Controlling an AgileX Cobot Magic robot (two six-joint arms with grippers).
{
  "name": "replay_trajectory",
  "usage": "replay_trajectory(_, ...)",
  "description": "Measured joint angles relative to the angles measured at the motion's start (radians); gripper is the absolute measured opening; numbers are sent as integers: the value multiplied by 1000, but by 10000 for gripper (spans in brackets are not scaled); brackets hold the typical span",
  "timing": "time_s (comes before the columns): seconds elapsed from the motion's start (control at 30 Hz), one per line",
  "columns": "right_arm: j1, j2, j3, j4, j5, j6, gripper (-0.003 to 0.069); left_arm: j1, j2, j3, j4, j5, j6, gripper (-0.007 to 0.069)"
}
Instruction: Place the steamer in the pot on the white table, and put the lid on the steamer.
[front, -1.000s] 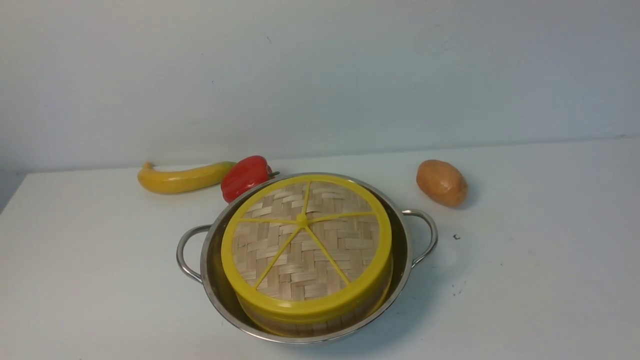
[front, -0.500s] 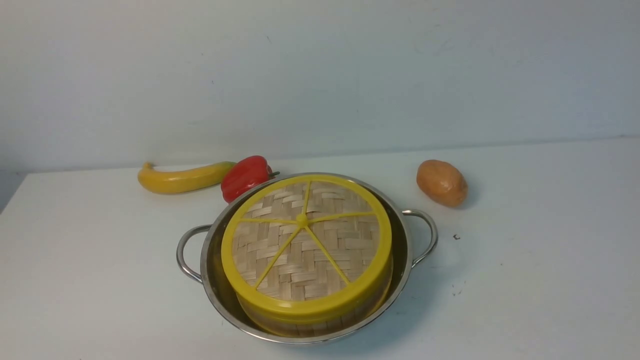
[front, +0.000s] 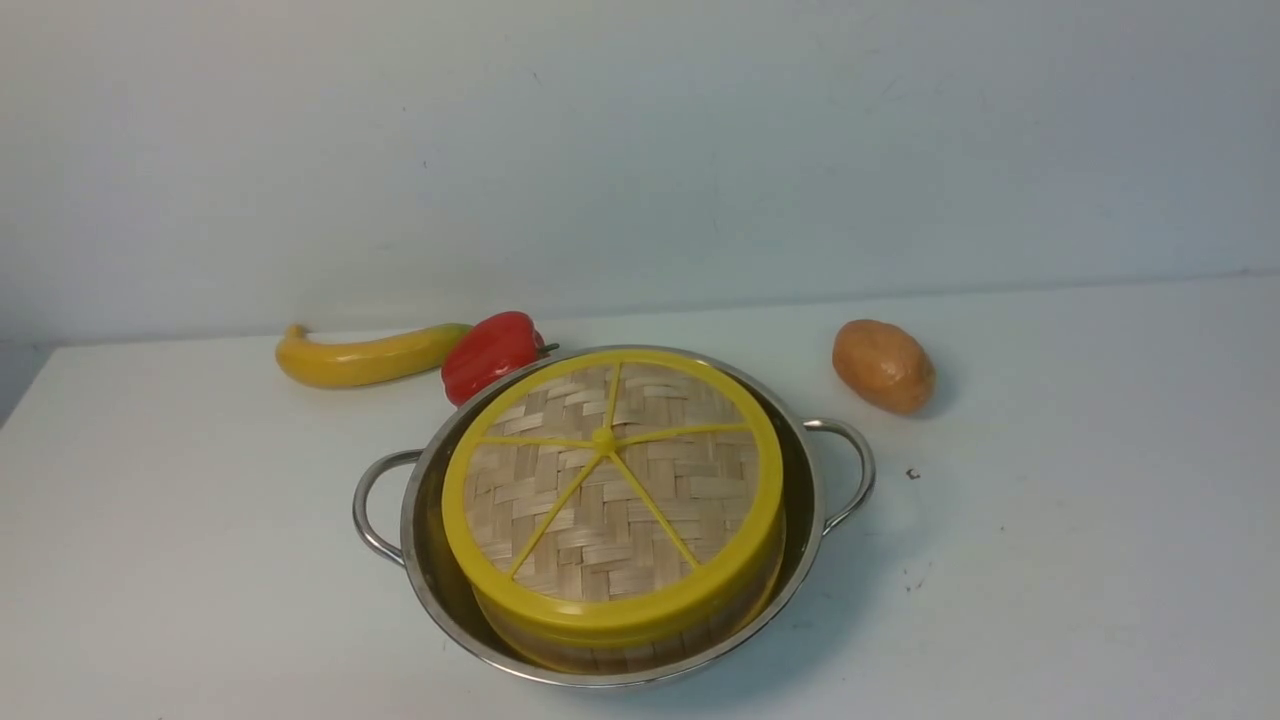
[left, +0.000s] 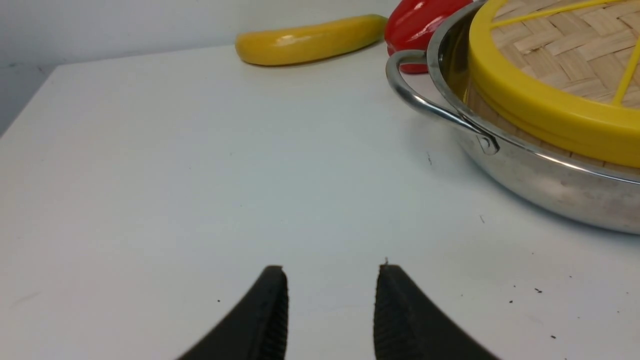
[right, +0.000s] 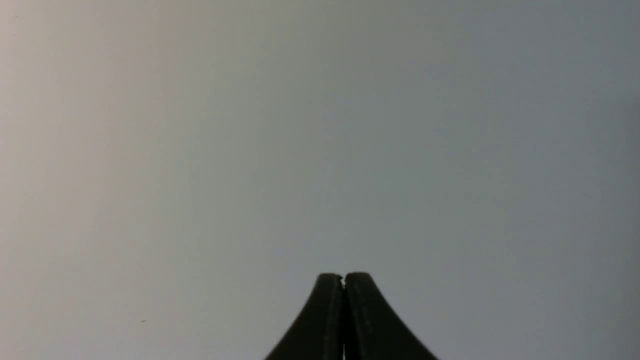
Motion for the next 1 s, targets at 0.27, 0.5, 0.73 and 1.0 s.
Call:
replay_trajectory(0.27,0,32,291,75,-433,58,0,0,0,0,0,0,0,238)
replay_trajectory(0.5,-15,101,353,100,-490,181,3,0,0,0,0,0,0,238)
replay_trajectory(0.73,-225,83,547,233,-681,197,12,0,0,0,0,0,0,238)
replay_trajectory(1.0,-422,-84,963,332,-931,148,18,0,0,0,0,0,0,238)
